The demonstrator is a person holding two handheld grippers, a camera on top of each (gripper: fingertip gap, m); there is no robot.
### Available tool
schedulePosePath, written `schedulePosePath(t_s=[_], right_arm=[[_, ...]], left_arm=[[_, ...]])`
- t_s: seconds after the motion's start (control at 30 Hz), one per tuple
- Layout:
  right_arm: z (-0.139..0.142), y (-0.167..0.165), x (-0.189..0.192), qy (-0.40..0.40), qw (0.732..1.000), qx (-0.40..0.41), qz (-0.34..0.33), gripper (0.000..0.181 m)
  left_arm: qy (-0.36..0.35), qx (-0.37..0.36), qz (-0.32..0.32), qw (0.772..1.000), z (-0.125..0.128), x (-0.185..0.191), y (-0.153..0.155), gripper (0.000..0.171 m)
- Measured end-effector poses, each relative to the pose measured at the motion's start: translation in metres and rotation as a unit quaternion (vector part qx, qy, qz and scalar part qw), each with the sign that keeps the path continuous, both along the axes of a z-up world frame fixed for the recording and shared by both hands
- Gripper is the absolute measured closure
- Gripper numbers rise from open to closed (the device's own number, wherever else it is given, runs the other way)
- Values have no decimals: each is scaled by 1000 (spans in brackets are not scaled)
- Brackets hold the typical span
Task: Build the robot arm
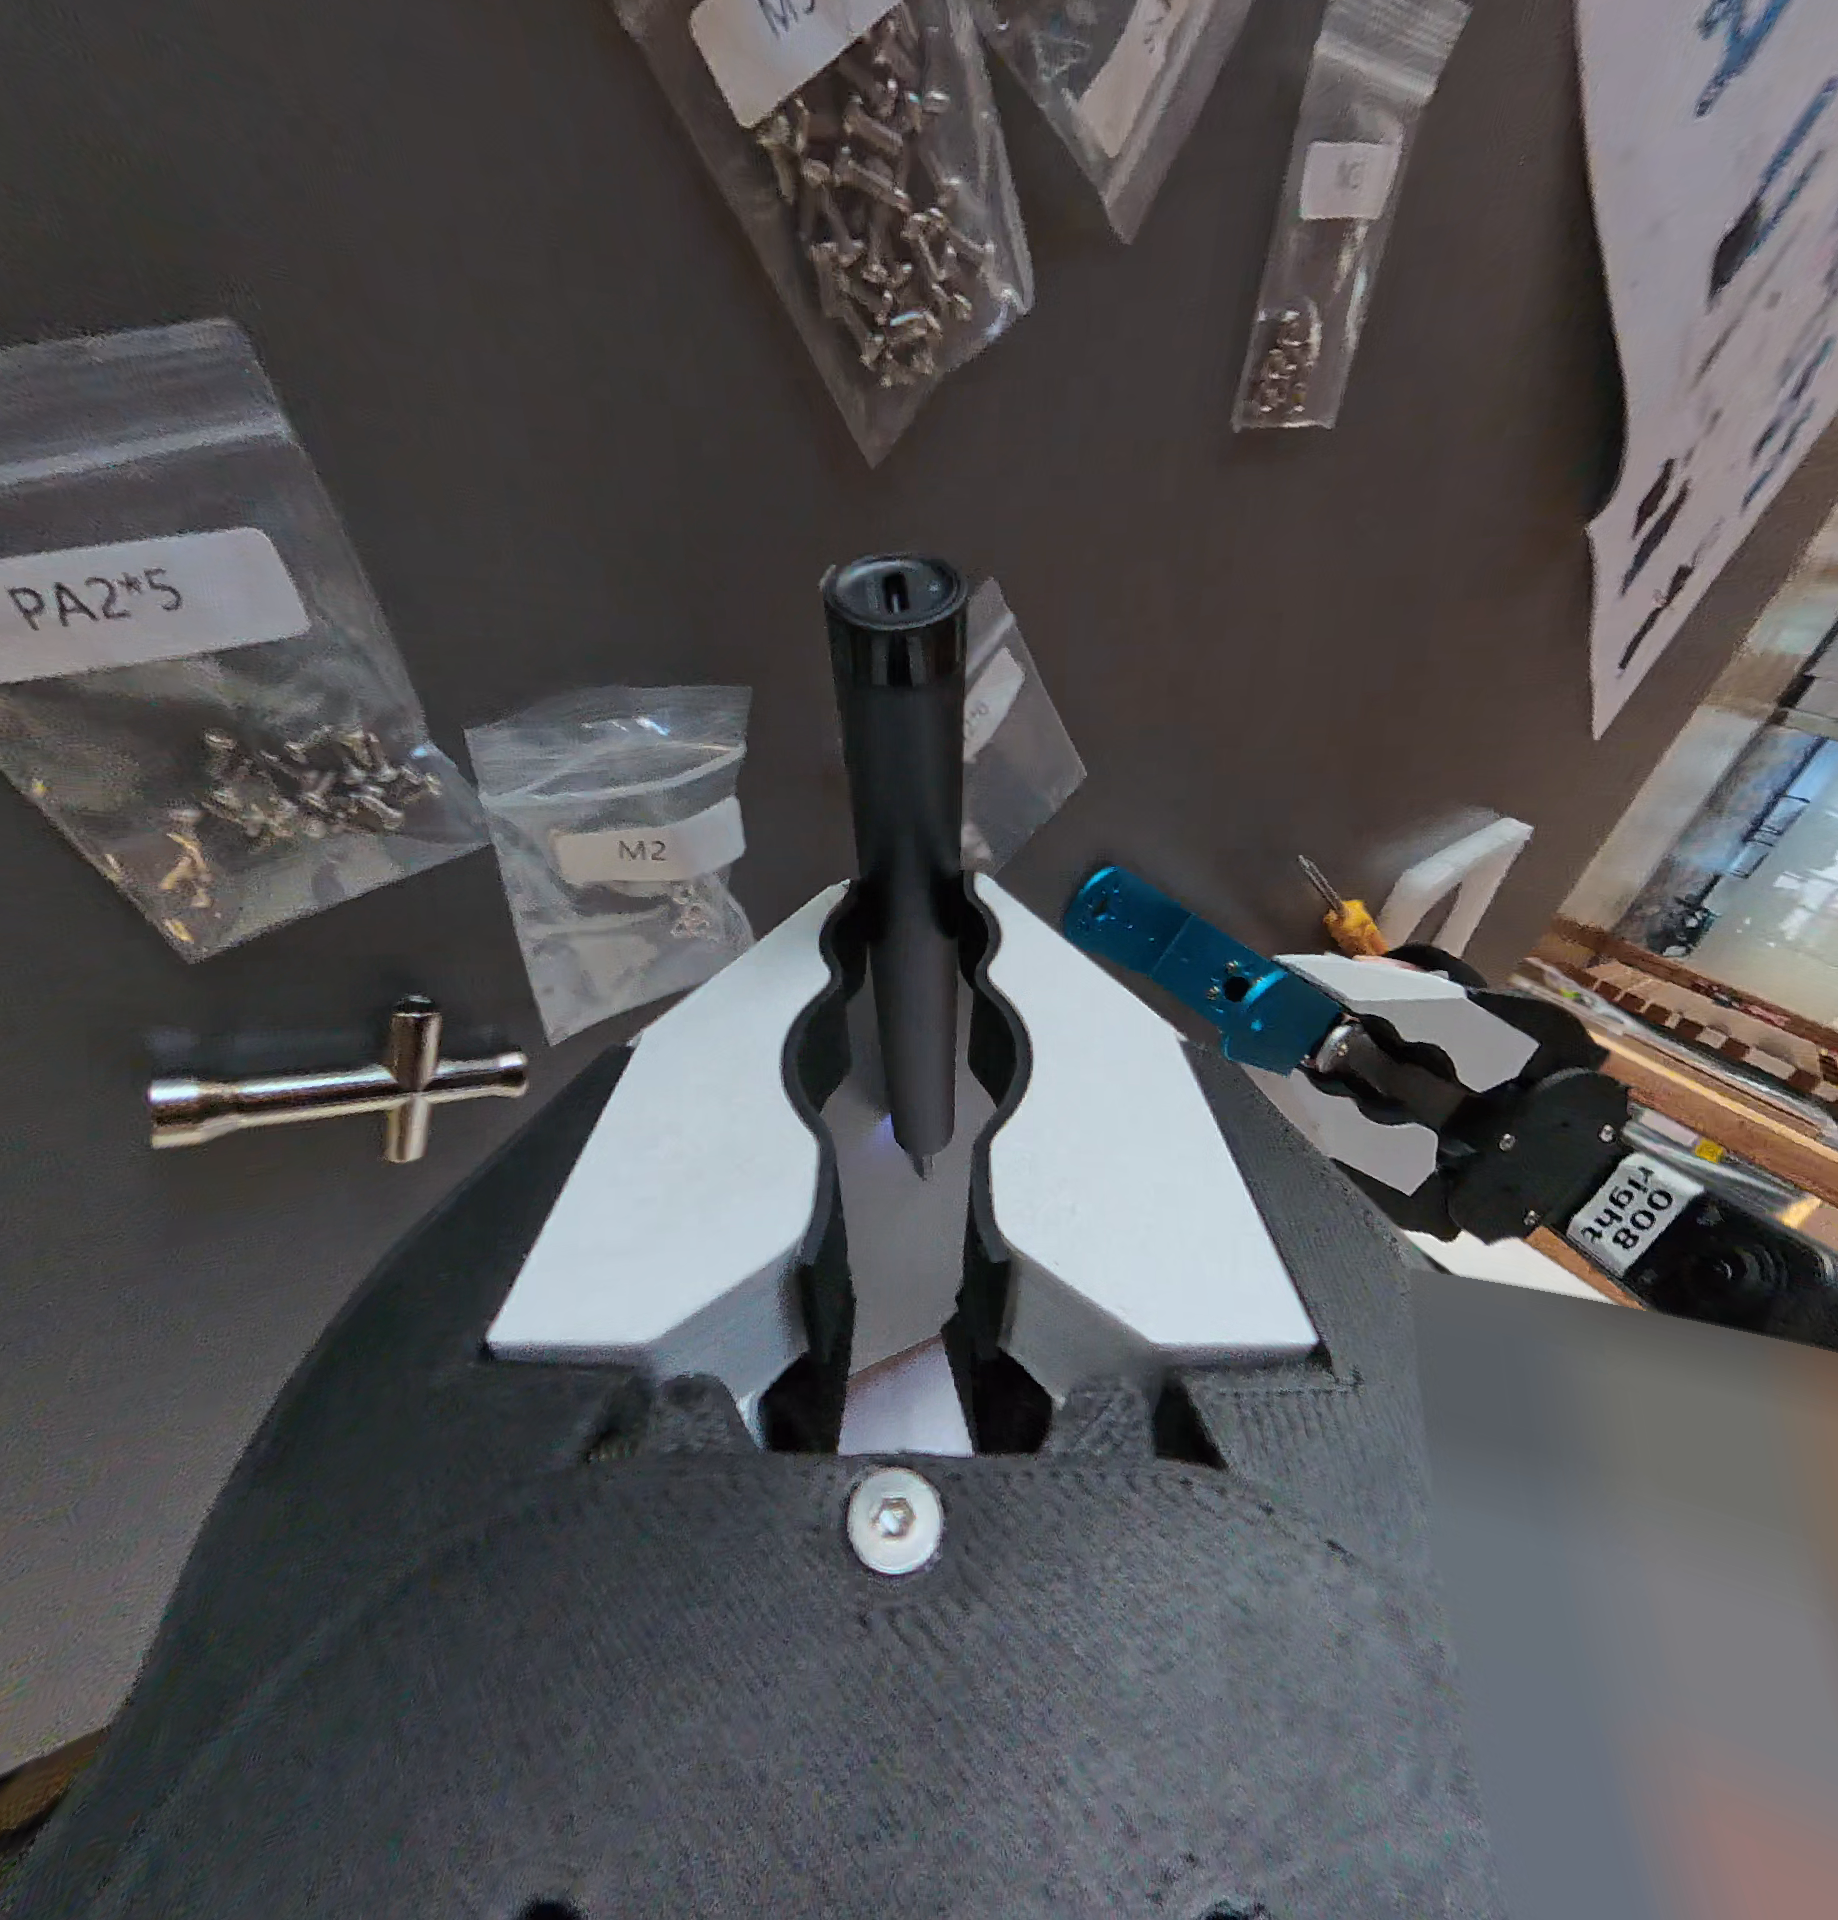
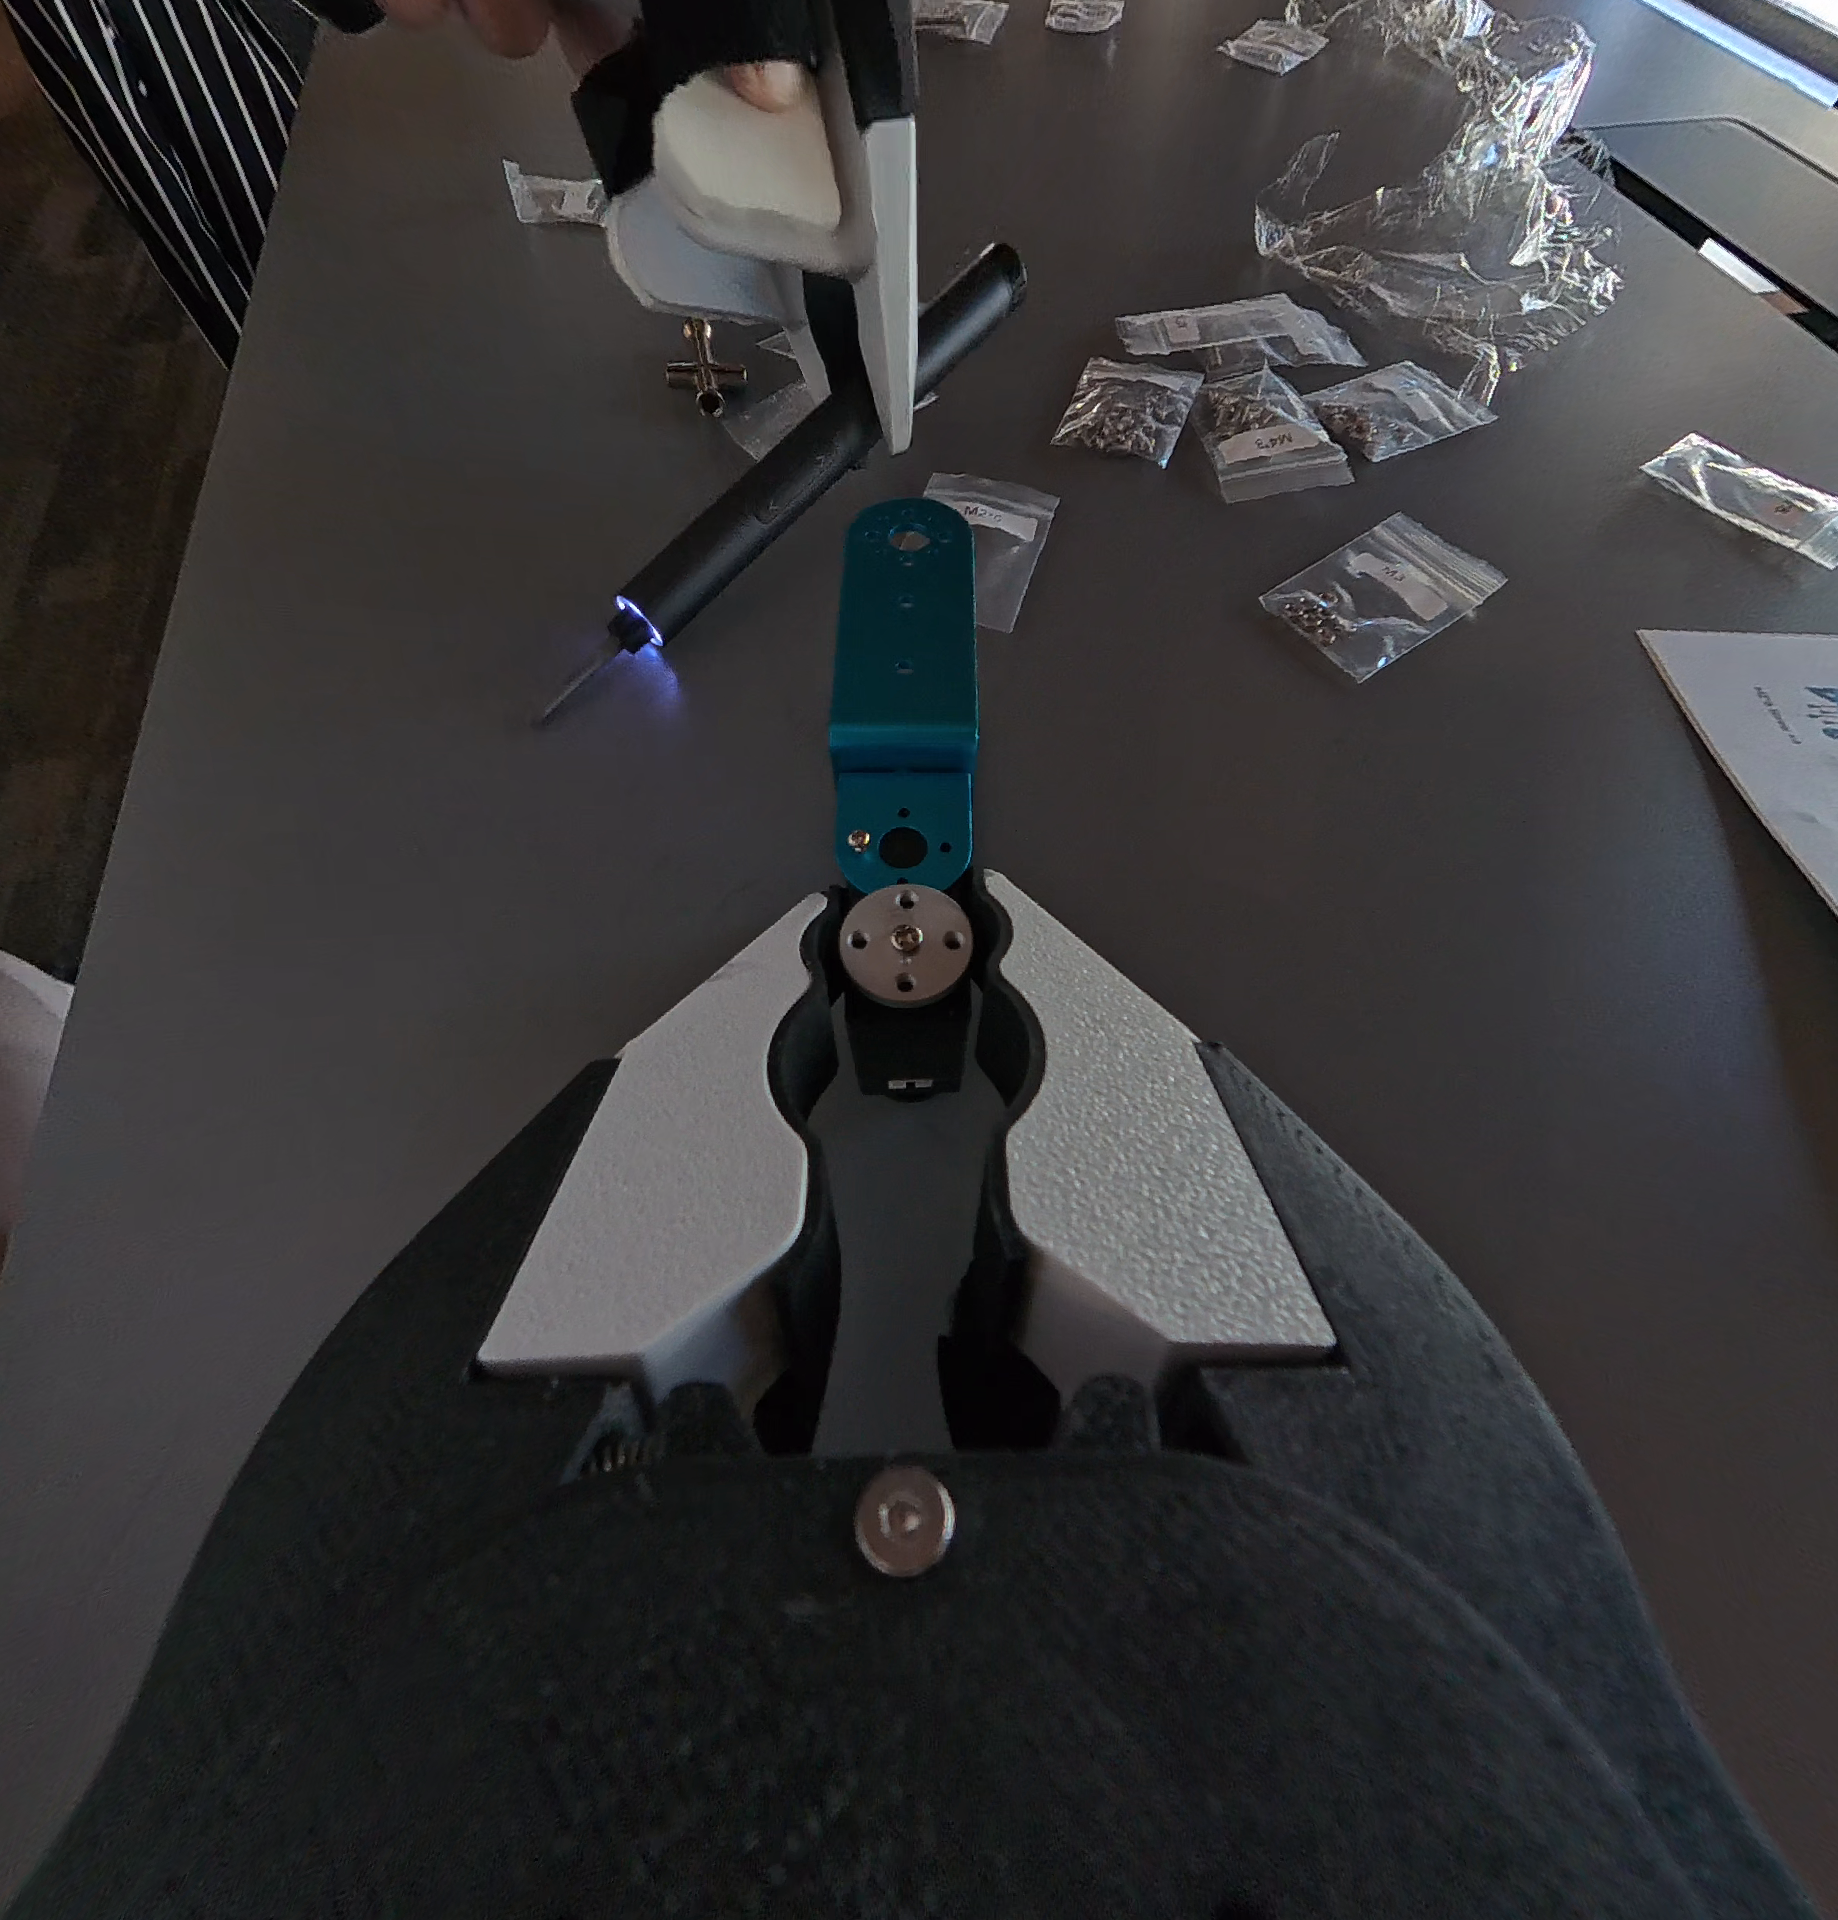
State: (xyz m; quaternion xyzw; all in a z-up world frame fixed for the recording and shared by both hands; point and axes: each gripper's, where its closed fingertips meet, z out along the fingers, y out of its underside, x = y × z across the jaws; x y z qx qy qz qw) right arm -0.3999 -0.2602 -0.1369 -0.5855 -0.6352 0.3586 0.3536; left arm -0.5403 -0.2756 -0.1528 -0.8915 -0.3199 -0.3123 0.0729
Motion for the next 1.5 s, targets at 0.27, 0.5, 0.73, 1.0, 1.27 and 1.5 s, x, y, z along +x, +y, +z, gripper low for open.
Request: schedulePosePath(t_s=[0.27,0.5,0.73,1.0,1.27,1.5], right_arm=[[0,-1,2,0,1000,0,-3,159],[0,-2,4,-1,1000,13,-4,159],[-1,-7,0,-12,999,42,-26,159],[-1,-10,-1,-17,999,42,-22,159],[-2,-12,0,-8,999,36,-1,158],[-2,-15,1,-5,999,34,30,158]], left_arm=[[61,-89,-16,994,-13,-12,3,155],[78,-83,-79,990,-6,-3,11,149],[134,128,-148,971,46,-5,38,134],[153,451,-322,818,103,65,20,123],[182,524,-436,709,92,102,3,122],[219,485,-568,628,54,122,-9,129]])
